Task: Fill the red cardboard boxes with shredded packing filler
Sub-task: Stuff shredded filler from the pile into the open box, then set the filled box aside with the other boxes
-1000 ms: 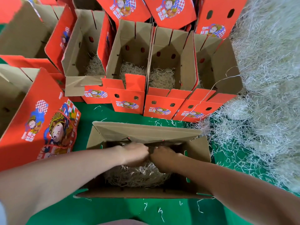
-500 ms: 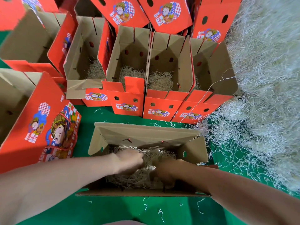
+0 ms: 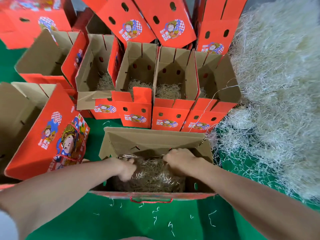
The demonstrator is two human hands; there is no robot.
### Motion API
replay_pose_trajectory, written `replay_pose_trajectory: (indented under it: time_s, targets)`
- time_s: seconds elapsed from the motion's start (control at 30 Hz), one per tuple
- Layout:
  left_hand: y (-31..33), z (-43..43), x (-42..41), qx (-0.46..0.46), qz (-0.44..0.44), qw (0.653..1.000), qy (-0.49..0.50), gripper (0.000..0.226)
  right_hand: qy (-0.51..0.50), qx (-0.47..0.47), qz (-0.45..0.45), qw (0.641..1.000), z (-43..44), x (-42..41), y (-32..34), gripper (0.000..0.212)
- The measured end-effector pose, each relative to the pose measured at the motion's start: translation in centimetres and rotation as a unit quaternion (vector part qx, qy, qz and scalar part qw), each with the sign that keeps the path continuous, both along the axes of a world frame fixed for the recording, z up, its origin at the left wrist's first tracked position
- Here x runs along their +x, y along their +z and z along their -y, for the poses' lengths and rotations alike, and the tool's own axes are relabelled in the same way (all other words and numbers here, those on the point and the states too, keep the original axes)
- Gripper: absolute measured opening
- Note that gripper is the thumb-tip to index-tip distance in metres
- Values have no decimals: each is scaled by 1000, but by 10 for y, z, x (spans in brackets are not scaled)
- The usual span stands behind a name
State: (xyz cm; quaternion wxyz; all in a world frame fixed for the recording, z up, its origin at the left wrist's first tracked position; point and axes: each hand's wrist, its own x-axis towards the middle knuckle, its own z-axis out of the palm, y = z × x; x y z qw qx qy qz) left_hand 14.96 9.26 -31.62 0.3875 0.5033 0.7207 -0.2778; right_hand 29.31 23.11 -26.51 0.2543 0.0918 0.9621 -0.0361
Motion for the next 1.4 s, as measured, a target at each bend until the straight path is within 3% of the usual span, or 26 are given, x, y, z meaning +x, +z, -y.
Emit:
replay_pose_trajectory:
  time_s: [0.07, 0.1, 0.2, 0.27, 0.33, 0.37, 0.43, 0.53, 0.67, 0.8, 0.9, 0.97, 1.0, 1.07, 1.1, 1.13, 1.23, 1.3, 1.4]
  targets:
    - [2, 6, 0, -78, 24, 997, -7, 33, -9, -13, -68, 998, 2, 7, 15, 30]
    - [10, 5, 1, -61, 39, 997, 13, 32, -19, -20, -114, 993, 3, 10, 22, 29]
    - [32, -7, 0, 46, 33, 998, -8, 36, -40, -20, -288, 957, 6, 21, 45, 24]
    - [55, -12, -1, 125, 47, 991, -6, 37, -51, 25, -410, 910, 3, 24, 56, 24]
    - [77, -10, -4, 200, 78, 977, 9, 28, -79, 72, -471, 876, -4, 26, 63, 29]
    - [88, -9, -4, 238, 85, 967, 18, 25, -98, 88, -463, 876, -8, 26, 66, 32]
    - [100, -2, -3, 303, 74, 949, 38, 22, -131, 97, -367, 916, -22, 26, 68, 37]
    - [112, 11, -1, 375, 57, 922, 75, 18, -164, 51, -191, 966, -38, 22, 69, 21]
    - [122, 23, 7, 381, 54, 915, 121, 17, -179, 52, -210, 960, -47, 9, 67, 23]
    - [133, 29, 6, 414, -63, 890, 183, 23, -210, 36, -233, 949, -43, -4, 66, 23]
    - [122, 35, 13, 483, -190, 807, 282, 23, -229, -44, -244, 941, -44, -8, 67, 26]
    - [109, 35, 26, 530, -202, 730, 381, 56, -231, -108, -224, 941, -52, -6, 69, 18]
    - [105, 33, 32, 547, -159, 689, 447, 75, -250, -147, -202, 935, -56, -2, 69, 19]
    - [102, 27, 44, 541, 42, 585, 603, 103, -345, -260, -122, 894, -61, 10, 64, 40]
    - [102, 22, 48, 511, 152, 524, 664, 107, -380, -300, -85, 871, -60, 14, 62, 47]
    - [105, 17, 53, 466, 227, 485, 704, 104, -392, -320, -78, 859, -58, 15, 59, 48]
    - [120, 9, 60, 428, 236, 475, 732, 65, -361, -284, -141, 877, -50, 8, 61, 35]
    - [132, 8, 58, 466, 208, 453, 731, 46, -339, -284, -166, 881, -47, 4, 79, 26]
    - [160, 4, 58, 564, 173, 426, 686, 37, -340, -324, -208, 858, -50, 2, 112, 23]
